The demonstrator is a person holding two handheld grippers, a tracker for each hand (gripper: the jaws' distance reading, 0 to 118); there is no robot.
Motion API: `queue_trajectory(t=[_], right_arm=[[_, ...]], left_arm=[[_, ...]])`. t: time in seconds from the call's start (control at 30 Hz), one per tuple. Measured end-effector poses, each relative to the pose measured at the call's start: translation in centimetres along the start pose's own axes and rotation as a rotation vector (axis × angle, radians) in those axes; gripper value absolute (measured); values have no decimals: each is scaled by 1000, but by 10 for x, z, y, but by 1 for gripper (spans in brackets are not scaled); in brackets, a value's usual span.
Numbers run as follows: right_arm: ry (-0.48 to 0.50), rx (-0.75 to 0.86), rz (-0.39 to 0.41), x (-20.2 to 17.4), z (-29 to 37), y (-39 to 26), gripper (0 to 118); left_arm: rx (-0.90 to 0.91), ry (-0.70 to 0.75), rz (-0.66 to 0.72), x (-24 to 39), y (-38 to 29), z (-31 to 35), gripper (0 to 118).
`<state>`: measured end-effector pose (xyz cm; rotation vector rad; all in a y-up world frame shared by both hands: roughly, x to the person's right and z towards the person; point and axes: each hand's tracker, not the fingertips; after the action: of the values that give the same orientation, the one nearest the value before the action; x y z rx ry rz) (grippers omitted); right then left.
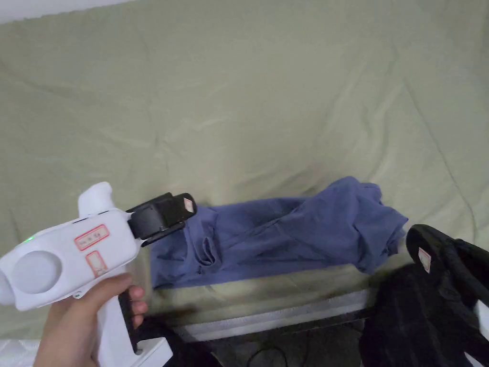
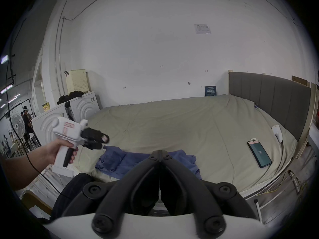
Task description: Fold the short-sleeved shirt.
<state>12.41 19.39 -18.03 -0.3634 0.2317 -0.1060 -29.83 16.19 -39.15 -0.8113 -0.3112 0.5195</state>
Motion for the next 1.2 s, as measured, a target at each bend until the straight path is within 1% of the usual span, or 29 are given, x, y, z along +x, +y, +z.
queue_trajectory(t=[0.07,0.1,0.13,0.17,0.2,0.23,0.3,0.33,0.37,0.43,0.53,0.57,0.67,0.7,0.73,0.8,0.9,0.93,1.0,1.13,1.17,1.2], right_arm=[[4,5,-4,-1,0,0,1],[8,5,-7,-1,-1,0,1],[9,6,-8,-2,-2,0,1],[11,4,-9,-3,-3,0,1],[14,-1,-8,-3,-4,-1,1],[14,-2,-8,-4,-4,-1,1],[17,-4,-10,-4,-4,-1,1],[17,-4,-10,-4,-4,-1,1],[15,-3,-10,-3,-3,-1,1],[10,-5,-12,-2,-2,0,1],[-3,-9,-16,4,-2,-1,1],[-10,-10,-16,5,-1,-1,1],[-28,-12,-20,10,1,-1,1],[-33,-10,-23,11,2,-2,1],[-36,-10,-26,13,2,-2,1],[-33,-15,-48,17,2,-2,1],[-37,-16,-40,18,1,-1,1],[-37,-13,-32,18,1,1,1],[-32,-4,-23,16,2,4,1],[-18,10,-5,8,-2,8,1],[-13,11,-3,6,-4,7,1],[-4,9,-1,3,-6,7,1]], left_arm=[[30,30,53,-13,2,11,100],[24,70,87,-24,0,10,99],[0,111,105,-31,-2,5,91],[-20,119,105,-39,-2,-1,69],[-49,118,82,-41,-6,-9,24],[-71,137,60,-39,-12,-16,10],[-149,72,42,-36,-21,-35,10],[-174,64,63,-33,-26,-45,10],[-172,48,53,-25,-31,-51,10],[-210,-34,3,-3,-41,-67,10],[-277,-60,-12,25,-55,-104,10],[-290,-46,-24,33,-58,-114,10],[-302,42,-122,64,-70,-132,10],[-291,24,-157,73,-73,-134,10],[-293,11,-154,76,-74,-136,10],[-312,33,-127,74,-73,-142,10],[-290,20,-100,73,-66,-119,10],[-253,6,-117,76,-61,-102,10],[-163,-39,-158,84,-49,-53,10],[94,-19,-315,86,-35,48,10],[104,-22,-334,85,-33,61,10],[99,10,-339,82,-31,67,10]])
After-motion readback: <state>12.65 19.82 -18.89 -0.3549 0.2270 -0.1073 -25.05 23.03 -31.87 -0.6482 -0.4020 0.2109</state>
